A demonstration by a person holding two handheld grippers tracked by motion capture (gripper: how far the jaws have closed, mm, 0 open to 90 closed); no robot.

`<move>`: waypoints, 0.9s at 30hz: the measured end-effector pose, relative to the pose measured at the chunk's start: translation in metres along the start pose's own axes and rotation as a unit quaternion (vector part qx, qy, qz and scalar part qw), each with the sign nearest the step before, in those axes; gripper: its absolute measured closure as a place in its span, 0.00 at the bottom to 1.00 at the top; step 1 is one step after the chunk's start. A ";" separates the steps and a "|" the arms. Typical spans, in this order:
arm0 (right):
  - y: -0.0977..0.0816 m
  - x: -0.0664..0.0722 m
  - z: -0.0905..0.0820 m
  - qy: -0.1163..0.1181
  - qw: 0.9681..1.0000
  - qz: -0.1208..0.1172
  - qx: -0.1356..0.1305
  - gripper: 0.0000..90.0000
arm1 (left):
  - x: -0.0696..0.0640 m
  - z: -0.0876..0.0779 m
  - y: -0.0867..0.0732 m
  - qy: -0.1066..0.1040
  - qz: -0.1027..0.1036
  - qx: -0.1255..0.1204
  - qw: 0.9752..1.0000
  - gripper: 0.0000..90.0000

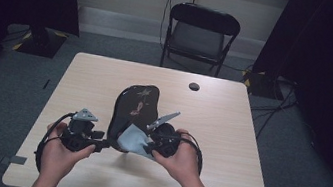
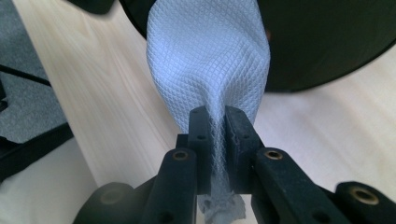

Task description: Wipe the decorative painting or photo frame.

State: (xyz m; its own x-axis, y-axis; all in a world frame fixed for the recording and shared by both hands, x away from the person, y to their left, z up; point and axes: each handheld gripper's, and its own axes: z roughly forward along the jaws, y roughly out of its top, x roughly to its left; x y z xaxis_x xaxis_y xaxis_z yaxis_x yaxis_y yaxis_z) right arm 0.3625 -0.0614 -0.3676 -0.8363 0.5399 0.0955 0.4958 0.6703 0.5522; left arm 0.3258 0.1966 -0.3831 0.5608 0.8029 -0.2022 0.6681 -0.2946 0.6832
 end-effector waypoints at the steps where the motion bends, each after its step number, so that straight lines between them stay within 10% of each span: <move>1: 0.003 0.001 -0.003 -0.001 1.000 -0.003 -0.004 0.92 | 0.000 0.000 0.000 -0.001 -0.001 0.000 1.000 0.60; 8: 0.017 0.014 -0.004 0.006 1.000 -0.021 -0.015 0.92 | 0.002 -0.002 0.000 -0.004 -0.010 0.001 1.000 0.53; 27: -0.028 0.013 0.073 0.028 0.998 0.006 0.063 0.92 | 0.000 -0.005 0.006 -0.012 -0.009 -0.015 1.000 0.44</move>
State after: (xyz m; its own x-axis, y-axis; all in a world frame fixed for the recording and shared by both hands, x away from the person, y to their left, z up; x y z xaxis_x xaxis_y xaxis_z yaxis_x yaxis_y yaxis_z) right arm 0.3548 -0.0358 -0.4427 -0.8404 0.5213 0.1484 0.5279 0.7253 0.4420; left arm 0.3271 0.1980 -0.3757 0.5608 0.7950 -0.2311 0.6634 -0.2645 0.6999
